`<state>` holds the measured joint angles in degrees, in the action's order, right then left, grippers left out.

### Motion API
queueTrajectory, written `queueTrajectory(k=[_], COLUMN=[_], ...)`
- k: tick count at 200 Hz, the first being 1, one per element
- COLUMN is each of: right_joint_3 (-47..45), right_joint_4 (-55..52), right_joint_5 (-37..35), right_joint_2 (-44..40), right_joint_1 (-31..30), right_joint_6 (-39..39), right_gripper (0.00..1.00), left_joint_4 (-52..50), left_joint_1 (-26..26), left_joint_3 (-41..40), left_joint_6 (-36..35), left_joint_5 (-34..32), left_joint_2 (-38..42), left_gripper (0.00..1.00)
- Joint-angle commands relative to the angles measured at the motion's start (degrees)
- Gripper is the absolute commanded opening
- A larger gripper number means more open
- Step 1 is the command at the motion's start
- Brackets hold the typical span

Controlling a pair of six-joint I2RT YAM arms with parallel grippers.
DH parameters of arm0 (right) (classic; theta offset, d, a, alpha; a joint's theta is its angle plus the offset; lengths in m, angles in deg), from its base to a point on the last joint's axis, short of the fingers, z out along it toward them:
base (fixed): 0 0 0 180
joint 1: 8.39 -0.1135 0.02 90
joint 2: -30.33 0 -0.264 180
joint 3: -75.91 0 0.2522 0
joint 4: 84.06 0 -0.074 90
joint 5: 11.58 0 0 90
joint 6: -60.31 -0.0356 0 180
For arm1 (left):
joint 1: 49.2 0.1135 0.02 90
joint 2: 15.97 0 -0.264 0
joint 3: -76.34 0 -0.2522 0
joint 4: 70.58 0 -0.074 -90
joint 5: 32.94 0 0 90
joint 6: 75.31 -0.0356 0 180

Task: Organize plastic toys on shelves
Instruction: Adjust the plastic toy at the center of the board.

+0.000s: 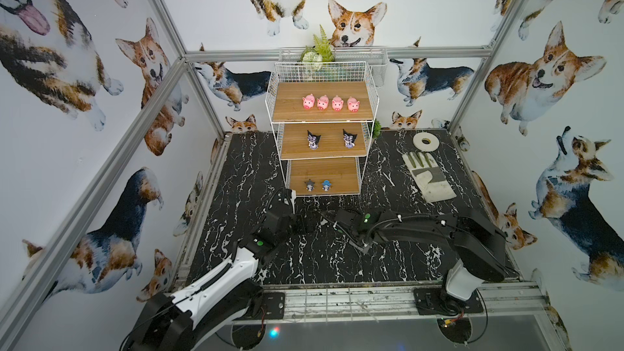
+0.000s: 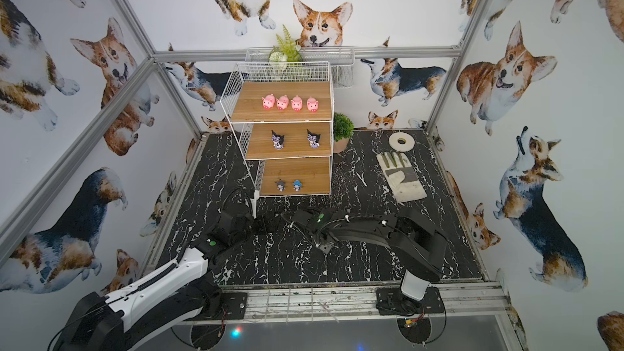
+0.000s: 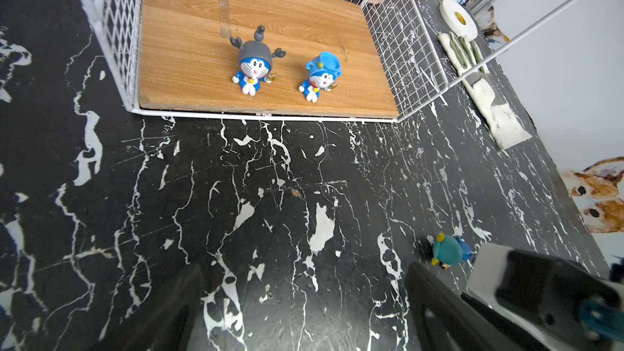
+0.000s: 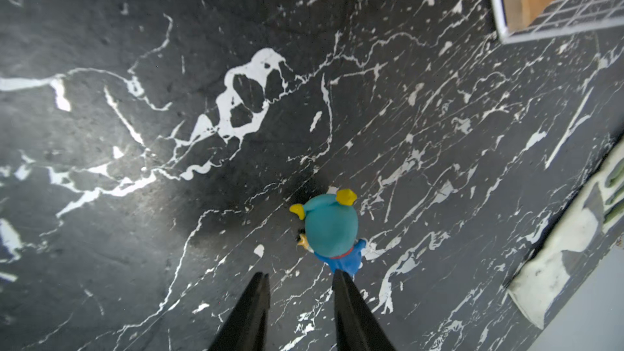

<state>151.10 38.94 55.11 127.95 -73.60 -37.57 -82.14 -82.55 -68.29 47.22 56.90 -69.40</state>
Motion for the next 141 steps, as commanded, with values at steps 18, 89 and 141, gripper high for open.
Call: queueTrajectory(k=[18,89,141], right_joint_3=[0.4,1.9,2.4], right_joint_4=[1.4,3.2,4.4], right_joint_5=[-4.6,-3.5,-0.9], right_joint_2=[4.0,10.0,8.9], right_joint_1=[0.2,3.9,6.1], right_joint_6=[-4.1,-5.4,-3.6], right_gripper=[0.38,0.38,0.49], left_joint_4=[-1.9,-2.1,-1.6], left_joint_1=[0.0,0.0,0.0], left_joint_3=[0.5,0.8,0.6], left_joint_6=[0.4,0.0,-0.1], left_joint_5=[-1.2,-0.9,-0.4], left_joint_2=[1.3,1.1,0.8], left_gripper=[0.97,0.97,0.97])
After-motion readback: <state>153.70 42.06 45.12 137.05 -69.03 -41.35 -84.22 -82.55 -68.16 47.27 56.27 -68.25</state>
